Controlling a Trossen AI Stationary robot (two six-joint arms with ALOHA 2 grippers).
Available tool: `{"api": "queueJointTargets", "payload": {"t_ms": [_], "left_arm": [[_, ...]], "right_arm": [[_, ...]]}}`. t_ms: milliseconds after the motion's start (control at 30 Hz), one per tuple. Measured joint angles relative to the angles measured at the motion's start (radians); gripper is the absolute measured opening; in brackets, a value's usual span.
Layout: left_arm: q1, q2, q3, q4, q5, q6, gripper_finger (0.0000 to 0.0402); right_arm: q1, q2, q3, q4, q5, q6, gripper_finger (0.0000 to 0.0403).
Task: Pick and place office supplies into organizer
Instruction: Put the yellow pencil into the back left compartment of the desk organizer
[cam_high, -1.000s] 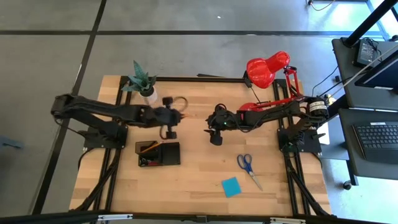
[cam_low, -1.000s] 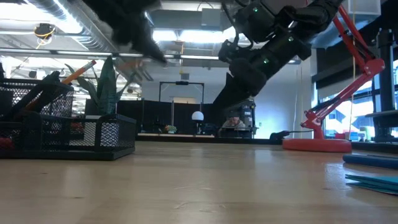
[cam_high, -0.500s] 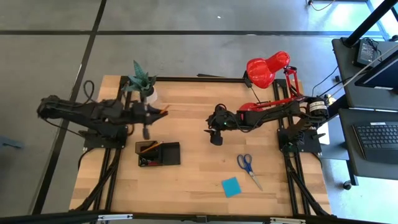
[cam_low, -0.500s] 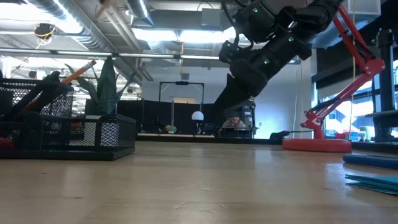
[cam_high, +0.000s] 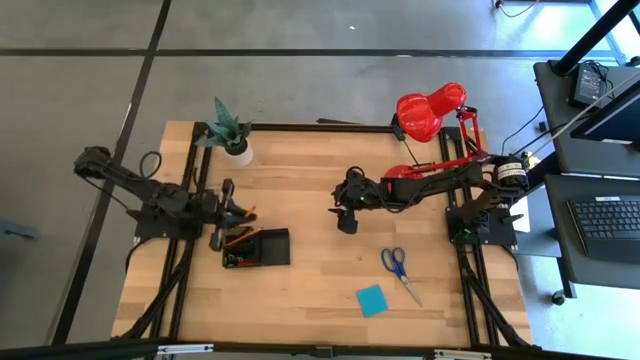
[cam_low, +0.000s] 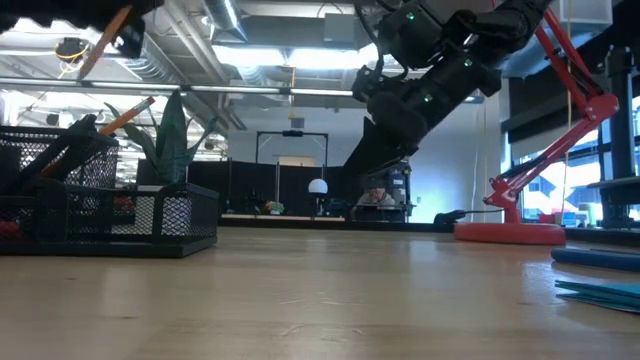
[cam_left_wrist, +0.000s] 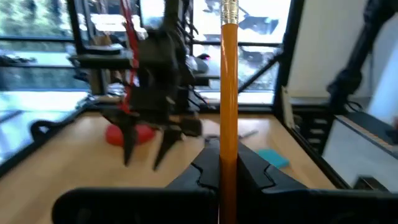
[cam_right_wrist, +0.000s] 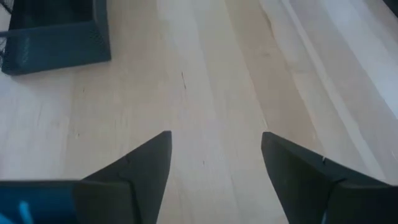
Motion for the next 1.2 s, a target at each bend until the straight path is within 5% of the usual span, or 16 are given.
{"api": "queueJointTargets", "payload": {"t_ms": [533, 1200], "left_arm": [[-0.157, -0.015, -0.298, 0.276, -0.109, -0.04, 0.0011], [-0.187, -0.014, -0.305, 0.106, -0.222, -0.25, 0.0012]], "right_arm": [[0.0, 0.0, 0.0, 0.003, 0.0, 0.092, 0.0251], [0.0, 0.0, 0.0, 0.009, 0.0, 0.09, 0.0251]]}}
